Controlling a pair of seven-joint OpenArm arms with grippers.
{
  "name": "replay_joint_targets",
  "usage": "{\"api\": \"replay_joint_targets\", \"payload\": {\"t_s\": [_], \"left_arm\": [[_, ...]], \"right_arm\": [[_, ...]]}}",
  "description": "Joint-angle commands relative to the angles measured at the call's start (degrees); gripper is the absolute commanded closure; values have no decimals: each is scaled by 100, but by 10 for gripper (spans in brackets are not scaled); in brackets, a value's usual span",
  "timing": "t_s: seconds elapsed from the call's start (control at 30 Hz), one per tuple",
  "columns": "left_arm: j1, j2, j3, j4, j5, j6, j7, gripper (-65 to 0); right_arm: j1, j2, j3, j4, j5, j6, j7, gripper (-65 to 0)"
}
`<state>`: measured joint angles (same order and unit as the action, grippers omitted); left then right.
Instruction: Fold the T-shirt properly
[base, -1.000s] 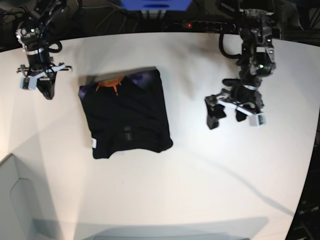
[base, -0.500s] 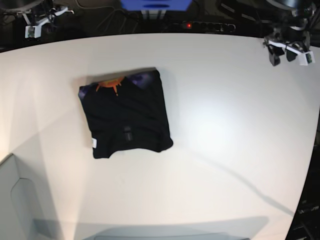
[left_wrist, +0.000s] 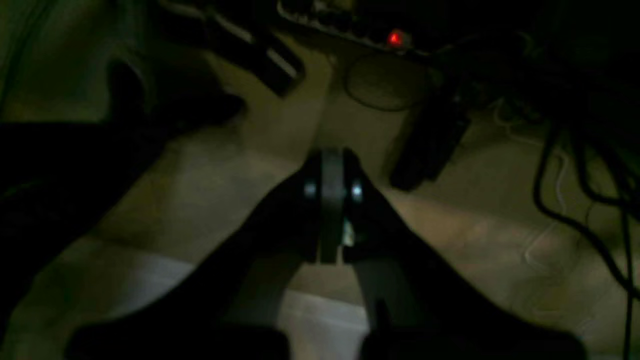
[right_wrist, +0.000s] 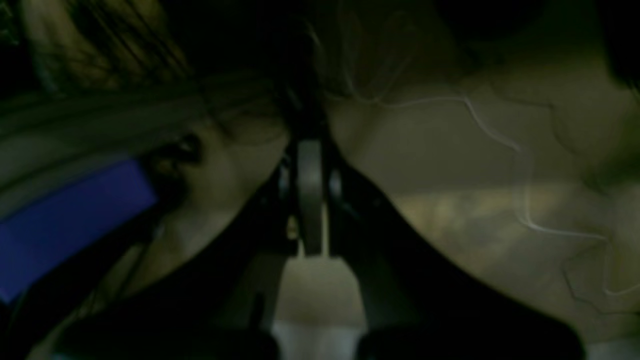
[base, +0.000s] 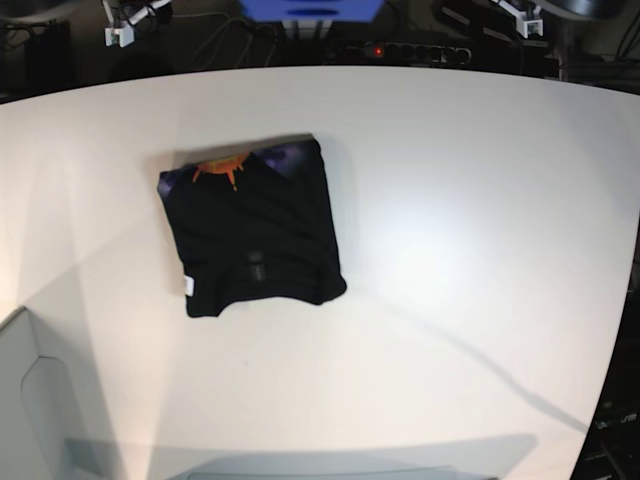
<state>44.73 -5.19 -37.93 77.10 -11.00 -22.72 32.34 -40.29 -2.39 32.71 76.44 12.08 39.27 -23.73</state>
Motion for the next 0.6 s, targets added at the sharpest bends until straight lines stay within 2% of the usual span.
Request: {"api": "replay_joint_targets", "payload": {"t_s": [0.0, 0.03, 0.1, 0.23, 0.3, 0.37, 0.47, 0.57], "left_arm": [[-266, -101, 105, -497, 41, 0, -223, 0], [-539, -153, 220, -1051, 103, 0, -486, 0], [-1031, -206, 510, -2220, 305, 0, -1146, 0], [-1998, -347, 1160, -4418, 894, 8, -2807, 0], [-2438, -364, 1406, -5350, 1070, 17, -3555, 0], [-2816, -364, 1565, -6018, 1158, 17, -3968, 0], [-3291, -347, 1837, -6633, 1333, 17, -4029, 0], [-3396, -303, 2039, -6659, 1360, 26, -3977, 0]], "right_arm": [[16, 33, -163, -194, -201, 73, 162, 0], [95, 42, -286, -458, -359, 7, 469, 0], [254, 103, -585, -1135, -676, -353, 1058, 0], [851, 323, -1253, -2655, -1467, -907, 2034, 0], [1229, 455, -1491, -3464, -1792, -1338, 2500, 0], [1572, 499, -1649, -4229, -1977, -1830, 2975, 0], [2082, 543, -1860, -5196, -2003, -2779, 3511, 0], [2443, 560, -2176, -5882, -2003, -4151, 3731, 0]]}}
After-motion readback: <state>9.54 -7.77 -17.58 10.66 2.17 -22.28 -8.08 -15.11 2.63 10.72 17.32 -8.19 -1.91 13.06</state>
